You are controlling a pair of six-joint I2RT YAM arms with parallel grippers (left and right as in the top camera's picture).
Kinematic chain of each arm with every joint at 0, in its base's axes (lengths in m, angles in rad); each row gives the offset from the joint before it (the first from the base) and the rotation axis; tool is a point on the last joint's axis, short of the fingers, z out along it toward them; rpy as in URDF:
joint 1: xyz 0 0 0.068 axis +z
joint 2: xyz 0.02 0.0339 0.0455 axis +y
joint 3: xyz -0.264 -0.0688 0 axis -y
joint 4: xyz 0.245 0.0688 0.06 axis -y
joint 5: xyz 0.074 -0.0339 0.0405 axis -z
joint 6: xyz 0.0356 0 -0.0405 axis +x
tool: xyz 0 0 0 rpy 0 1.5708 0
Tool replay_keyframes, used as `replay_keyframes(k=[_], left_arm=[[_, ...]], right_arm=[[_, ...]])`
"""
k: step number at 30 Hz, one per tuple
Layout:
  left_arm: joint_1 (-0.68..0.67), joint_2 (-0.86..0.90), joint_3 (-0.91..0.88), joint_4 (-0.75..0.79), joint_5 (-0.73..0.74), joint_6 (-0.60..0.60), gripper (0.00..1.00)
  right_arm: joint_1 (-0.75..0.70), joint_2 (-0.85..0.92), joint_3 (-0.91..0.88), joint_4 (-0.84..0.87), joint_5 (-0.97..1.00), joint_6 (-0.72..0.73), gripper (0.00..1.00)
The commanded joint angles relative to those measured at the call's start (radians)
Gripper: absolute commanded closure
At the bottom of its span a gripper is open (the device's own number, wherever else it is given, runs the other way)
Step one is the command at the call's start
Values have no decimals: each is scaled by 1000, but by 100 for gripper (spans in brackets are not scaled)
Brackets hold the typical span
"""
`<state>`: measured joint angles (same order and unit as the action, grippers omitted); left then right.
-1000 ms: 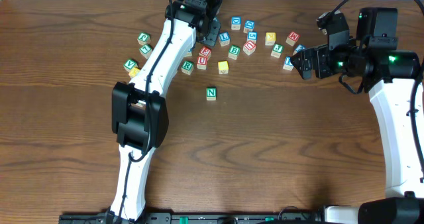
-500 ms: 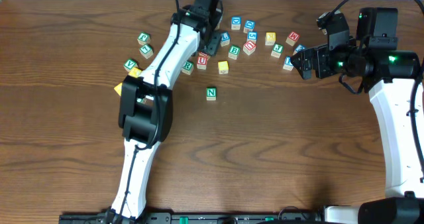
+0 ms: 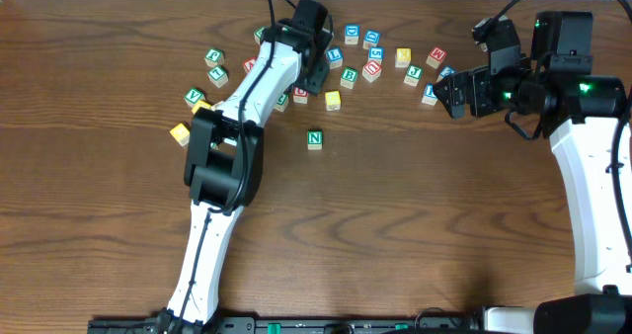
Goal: Spell out NEURIPS
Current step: 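Close the left gripper on the red E block and lift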
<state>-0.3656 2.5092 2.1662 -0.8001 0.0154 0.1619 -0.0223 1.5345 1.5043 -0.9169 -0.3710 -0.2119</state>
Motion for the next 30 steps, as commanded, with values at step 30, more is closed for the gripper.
replay_keyframes(k=[30], left_arm=[[1,-127,-6,5,-16,-60,70]], right_arm=[[-2,-1,21,0,-13,5,1]])
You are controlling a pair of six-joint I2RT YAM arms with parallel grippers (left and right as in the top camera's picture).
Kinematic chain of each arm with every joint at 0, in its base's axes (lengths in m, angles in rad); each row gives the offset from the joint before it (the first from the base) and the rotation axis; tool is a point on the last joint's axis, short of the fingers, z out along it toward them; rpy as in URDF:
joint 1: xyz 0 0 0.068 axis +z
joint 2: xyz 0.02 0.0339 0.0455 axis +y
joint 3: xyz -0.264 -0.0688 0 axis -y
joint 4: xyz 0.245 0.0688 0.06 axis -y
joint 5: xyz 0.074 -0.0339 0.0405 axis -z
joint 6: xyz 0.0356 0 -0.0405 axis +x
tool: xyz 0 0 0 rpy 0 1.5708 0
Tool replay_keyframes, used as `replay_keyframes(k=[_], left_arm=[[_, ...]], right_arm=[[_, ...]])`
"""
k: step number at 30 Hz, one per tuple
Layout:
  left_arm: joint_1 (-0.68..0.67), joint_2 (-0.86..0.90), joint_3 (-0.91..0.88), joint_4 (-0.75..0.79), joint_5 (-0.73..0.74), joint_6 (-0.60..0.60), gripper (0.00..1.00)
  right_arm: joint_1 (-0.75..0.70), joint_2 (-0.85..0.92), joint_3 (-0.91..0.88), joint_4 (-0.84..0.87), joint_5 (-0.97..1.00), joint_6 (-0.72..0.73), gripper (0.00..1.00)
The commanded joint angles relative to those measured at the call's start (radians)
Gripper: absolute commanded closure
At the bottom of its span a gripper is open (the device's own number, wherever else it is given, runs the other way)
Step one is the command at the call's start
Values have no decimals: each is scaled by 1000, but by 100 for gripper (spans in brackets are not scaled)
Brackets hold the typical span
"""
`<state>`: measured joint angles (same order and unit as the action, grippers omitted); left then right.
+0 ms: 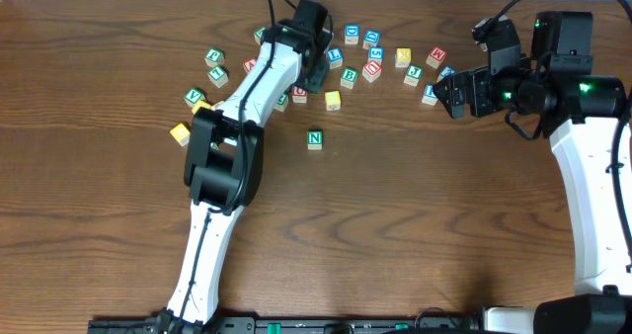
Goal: Spell out NEURIPS
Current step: 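Close the left gripper on the red E block and lift, then carry the red E block with the left gripper to the right of the green N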
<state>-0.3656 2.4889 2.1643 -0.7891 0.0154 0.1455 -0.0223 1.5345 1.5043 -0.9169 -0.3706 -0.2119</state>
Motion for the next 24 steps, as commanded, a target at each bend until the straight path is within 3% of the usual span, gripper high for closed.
replay_keyframes(k=[1,9,11,12,16,24], left_arm=[[1,-129,-4,-10,-16,-60,70],[-7,-286,-4,-92,-16,-219,70],[-13,-320,-4,-142,-16,-285,70],[-29,-359,-4,-232,-16,-380,70],[-67,-380,-4,-366,-16,-483,70],[-167,-375,-45,-489,-17,-532,71]], right_arm=[[-2,-1,21,0,-13,5,1],[-2,-1,21,0,-13,5,1],[-2,-1,21,0,-13,5,1],[-2,-1,21,0,-13,5,1],[-2,-1,21,0,-13,5,1],[-2,-1,21,0,-13,5,1]])
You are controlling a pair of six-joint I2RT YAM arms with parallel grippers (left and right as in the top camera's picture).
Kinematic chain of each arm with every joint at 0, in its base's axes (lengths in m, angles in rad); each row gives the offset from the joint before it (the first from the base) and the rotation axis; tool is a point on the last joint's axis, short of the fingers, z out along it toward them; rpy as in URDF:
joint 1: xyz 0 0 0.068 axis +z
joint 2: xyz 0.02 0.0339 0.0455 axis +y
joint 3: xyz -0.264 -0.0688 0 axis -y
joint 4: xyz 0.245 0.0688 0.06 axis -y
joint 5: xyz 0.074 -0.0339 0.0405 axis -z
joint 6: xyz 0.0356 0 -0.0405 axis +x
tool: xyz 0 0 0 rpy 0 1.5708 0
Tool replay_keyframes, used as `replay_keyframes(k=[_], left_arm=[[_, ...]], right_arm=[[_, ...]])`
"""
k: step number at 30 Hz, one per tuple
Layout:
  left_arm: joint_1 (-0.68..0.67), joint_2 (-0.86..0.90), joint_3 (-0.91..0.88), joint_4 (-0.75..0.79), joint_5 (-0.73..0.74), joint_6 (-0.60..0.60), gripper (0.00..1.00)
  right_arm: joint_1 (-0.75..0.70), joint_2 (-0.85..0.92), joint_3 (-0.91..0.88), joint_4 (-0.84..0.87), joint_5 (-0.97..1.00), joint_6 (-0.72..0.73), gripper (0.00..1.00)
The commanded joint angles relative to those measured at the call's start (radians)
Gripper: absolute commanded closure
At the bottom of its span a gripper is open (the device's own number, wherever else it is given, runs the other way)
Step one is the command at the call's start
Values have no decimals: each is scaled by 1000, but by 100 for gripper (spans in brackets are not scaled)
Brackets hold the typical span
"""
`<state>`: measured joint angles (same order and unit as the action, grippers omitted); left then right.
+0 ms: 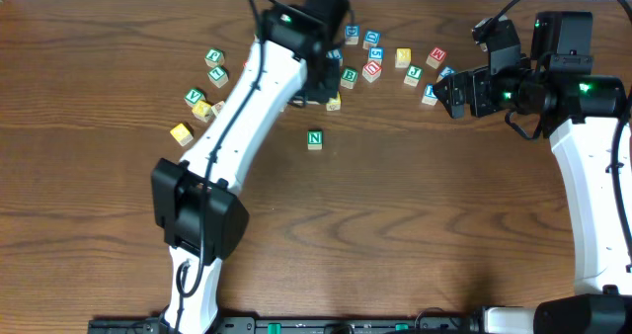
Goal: Spell out NEURIPS
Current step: 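Carry the red E block with the left gripper to the right of the green N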
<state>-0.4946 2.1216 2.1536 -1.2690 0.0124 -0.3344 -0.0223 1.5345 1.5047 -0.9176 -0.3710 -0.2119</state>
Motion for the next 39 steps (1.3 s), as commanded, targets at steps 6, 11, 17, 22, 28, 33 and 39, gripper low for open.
replay_keyframes(k=[6,11,17,22,28,33,39], left_arm=[[-68,-8,-165,53,-24,-144,71],[-68,-8,-290,183,-23,-177,70],[-68,-8,-417,365,-20,-180,70],[-68,-2,-503,485,-20,-203,70],[-79,-1,-519,532,-20,-203,70],[-107,-1,-520,550,-21,-202,70],[-129,27,-520,568,-24,-203,70]], right_arm=[[-2,-1,21,0,-13,5,1],[-2,-1,21,0,-13,5,1],[-2,-1,21,0,-13,5,1],[-2,-1,21,1,-13,5,1],[-2,-1,21,0,-13,5,1],[-2,-1,21,0,-13,5,1],[-2,-1,21,0,-13,5,1]])
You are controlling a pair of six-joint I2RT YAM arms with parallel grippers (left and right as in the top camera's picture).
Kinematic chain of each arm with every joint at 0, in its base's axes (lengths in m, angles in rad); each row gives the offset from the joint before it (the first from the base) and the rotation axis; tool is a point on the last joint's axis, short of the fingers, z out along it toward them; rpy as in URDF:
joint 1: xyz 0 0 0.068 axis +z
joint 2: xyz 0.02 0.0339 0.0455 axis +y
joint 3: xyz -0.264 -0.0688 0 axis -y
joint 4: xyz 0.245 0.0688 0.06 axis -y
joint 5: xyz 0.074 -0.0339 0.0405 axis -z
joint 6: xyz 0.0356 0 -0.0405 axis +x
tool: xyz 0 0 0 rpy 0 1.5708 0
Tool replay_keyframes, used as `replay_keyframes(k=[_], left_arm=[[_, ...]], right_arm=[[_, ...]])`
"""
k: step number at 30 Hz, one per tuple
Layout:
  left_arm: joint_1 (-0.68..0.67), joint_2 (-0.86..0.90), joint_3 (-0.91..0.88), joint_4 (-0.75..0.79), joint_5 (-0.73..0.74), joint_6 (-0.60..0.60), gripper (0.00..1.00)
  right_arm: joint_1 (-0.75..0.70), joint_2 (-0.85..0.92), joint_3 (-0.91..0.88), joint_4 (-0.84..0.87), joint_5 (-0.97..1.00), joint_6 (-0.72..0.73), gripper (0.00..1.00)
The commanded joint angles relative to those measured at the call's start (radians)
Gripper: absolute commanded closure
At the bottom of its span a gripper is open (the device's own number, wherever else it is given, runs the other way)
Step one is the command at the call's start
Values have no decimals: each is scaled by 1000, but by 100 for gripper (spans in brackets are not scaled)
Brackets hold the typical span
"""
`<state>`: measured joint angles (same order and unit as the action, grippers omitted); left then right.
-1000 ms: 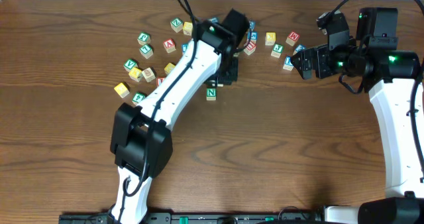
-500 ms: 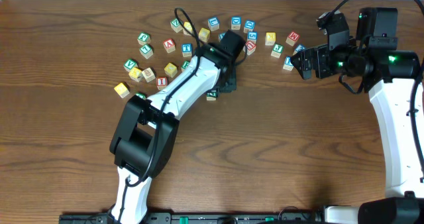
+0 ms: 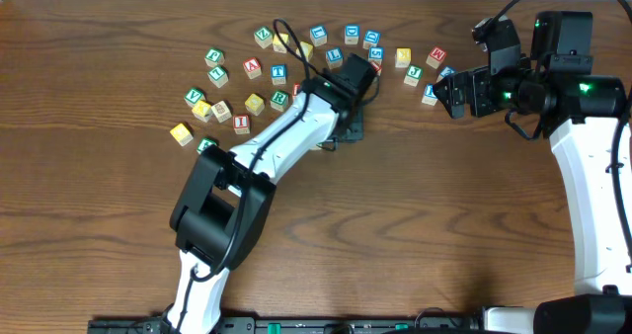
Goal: Spell out NEURIPS
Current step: 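Carry the red E block with the left gripper to the right of the green N, then lower the E block beside the N and open the left gripper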
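Several lettered wooden blocks (image 3: 279,73) lie scattered across the far part of the table. My left arm reaches diagonally over them, and its gripper (image 3: 350,128) is low over bare wood just in front of the pile. From above its fingers are hidden, so I cannot tell whether it holds a block. No green N block shows in front of the pile, where the left arm covers the wood. My right gripper (image 3: 450,91) hovers at the right end of the pile beside a blue block (image 3: 430,93). Its jaw state is unclear.
The blocks form a band from a yellow one (image 3: 181,132) at the left to a red one (image 3: 435,55) at the right. The wooden table (image 3: 415,225) stretches toward the near edge. The right arm's white link (image 3: 592,196) runs along the right side.
My left gripper has moved from over the middle of the pile to the right and nearer, onto bare wood. Its arm now covers the spot where the N block lay. The right arm is unchanged.
At the two oldest moments my left gripper sat low among the blocks at the pile's middle, with the N block alone in front. Then the arm stood raised over the pile. Now the gripper is right of the N block's spot. The right arm has not moved.
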<state>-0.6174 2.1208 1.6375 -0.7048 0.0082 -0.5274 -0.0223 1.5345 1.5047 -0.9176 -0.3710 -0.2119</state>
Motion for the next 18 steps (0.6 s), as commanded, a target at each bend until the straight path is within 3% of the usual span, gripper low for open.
replay_keyframes(k=[1,18], left_arm=[[-6,36,-4,6,-20,-10,70],[-6,69,-4,15,-55,-14,70]], right_arm=[[-2,-1,21,0,-13,5,1],[-2,-1,21,0,-13,5,1]])
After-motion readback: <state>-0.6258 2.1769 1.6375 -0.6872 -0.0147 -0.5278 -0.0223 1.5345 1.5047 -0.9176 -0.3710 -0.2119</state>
